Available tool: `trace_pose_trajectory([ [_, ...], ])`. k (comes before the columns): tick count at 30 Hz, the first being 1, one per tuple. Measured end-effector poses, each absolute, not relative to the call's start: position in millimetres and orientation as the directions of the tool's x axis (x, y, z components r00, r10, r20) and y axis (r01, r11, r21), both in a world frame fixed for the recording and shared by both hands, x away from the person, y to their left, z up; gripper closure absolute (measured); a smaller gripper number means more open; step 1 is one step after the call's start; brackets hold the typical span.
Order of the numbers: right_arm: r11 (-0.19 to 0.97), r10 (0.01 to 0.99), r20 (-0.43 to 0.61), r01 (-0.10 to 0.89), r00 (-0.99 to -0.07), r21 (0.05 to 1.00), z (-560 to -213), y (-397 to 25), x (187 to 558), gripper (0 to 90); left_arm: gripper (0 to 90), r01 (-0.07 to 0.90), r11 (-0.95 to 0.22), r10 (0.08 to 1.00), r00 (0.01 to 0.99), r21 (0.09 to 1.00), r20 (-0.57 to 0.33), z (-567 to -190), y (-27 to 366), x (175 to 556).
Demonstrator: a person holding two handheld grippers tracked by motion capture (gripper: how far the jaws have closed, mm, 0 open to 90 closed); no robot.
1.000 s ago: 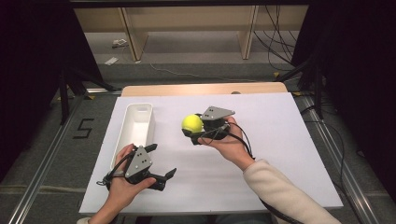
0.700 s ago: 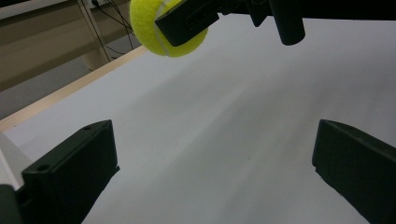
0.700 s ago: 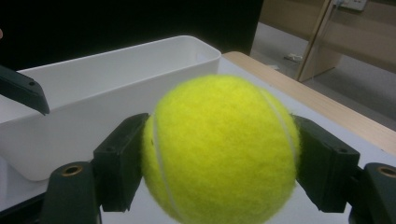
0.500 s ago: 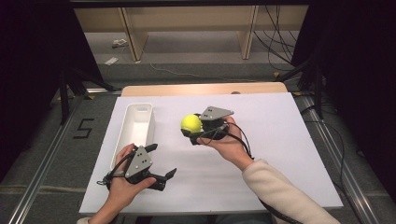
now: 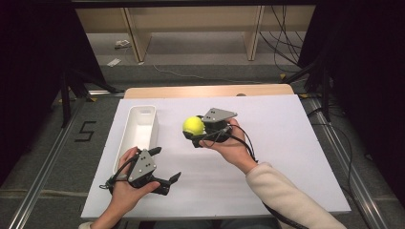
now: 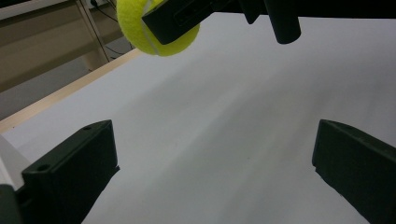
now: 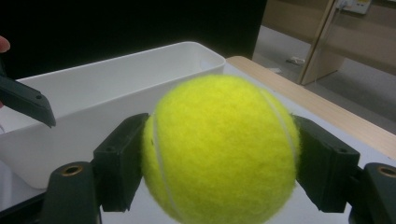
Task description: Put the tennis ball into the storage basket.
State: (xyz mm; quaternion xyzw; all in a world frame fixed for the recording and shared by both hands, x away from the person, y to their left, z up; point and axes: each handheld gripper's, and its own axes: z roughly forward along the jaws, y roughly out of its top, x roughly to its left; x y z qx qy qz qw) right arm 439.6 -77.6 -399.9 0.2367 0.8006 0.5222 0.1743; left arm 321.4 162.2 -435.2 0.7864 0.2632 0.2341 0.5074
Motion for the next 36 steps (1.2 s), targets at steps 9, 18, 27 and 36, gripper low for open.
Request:
trace_pose_trajectory([
  [9,0.341,0.557,-0.029,0.197,-0.830,0.919,-400,-73,440,26.1,0.0,0.167,-0.353,0.653,0.749,0.921,0.114,-435,163,322],
  [18,0.340,0.553,-0.025,0.199,-0.833,0.919,-401,-68,442,26.1,0.0,0.162,-0.356,0.653,0.747,0.920,0.121,-435,163,322],
  [27,0.336,0.551,-0.020,0.201,-0.834,0.920,-400,-66,444,26.1,0.0,0.160,-0.355,0.650,0.750,0.921,0.120,-435,163,322],
  [36,0.341,0.546,-0.018,0.202,-0.838,0.918,-401,-61,446,26.1,0.0,0.160,-0.355,0.650,0.750,0.921,0.120,-435,163,322],
])
